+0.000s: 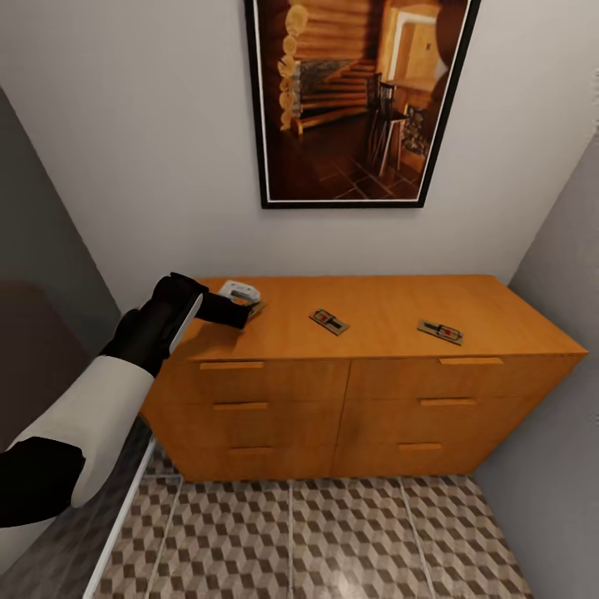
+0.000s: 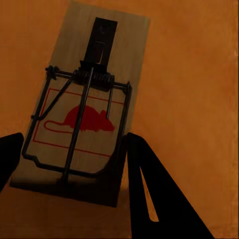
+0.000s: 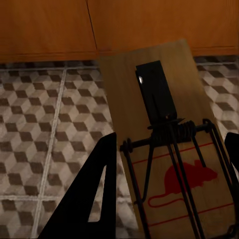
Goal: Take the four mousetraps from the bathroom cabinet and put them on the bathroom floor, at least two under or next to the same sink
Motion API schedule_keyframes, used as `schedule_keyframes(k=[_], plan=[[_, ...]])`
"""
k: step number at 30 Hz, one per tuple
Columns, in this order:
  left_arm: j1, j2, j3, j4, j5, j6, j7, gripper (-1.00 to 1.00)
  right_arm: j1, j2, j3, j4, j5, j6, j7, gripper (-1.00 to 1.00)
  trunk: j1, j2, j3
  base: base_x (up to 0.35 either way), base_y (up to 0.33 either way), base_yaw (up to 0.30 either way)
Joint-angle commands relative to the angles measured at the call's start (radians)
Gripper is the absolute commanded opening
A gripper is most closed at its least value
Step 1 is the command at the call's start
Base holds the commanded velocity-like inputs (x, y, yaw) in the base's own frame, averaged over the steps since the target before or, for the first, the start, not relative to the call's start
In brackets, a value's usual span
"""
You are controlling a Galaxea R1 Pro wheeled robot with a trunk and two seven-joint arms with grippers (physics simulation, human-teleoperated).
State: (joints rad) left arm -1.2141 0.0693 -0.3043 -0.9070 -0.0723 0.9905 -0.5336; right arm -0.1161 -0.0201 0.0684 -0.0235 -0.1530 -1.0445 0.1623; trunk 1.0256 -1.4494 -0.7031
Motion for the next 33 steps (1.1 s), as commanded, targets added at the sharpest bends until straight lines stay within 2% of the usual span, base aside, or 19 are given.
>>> schedule_keyframes(k=[1,33], plan=[[-0.001,0.001,-0.002,-0.001,-0.011,0.0,-0.008,-1.0,0.0,0.0,0.007,0.0,-0.013,-0.003,0.01,-1.0,-0.001,-0.001,-0.001,-0.294,0.0,0.0],[-0.001,0.001,-0.002,-0.001,-0.011,0.0,-0.008,-1.0,0.0,0.0,0.007,0.0,-0.013,-0.003,0.01,-1.0,-0.001,-0.001,-0.001,-0.295,0.0,0.0]])
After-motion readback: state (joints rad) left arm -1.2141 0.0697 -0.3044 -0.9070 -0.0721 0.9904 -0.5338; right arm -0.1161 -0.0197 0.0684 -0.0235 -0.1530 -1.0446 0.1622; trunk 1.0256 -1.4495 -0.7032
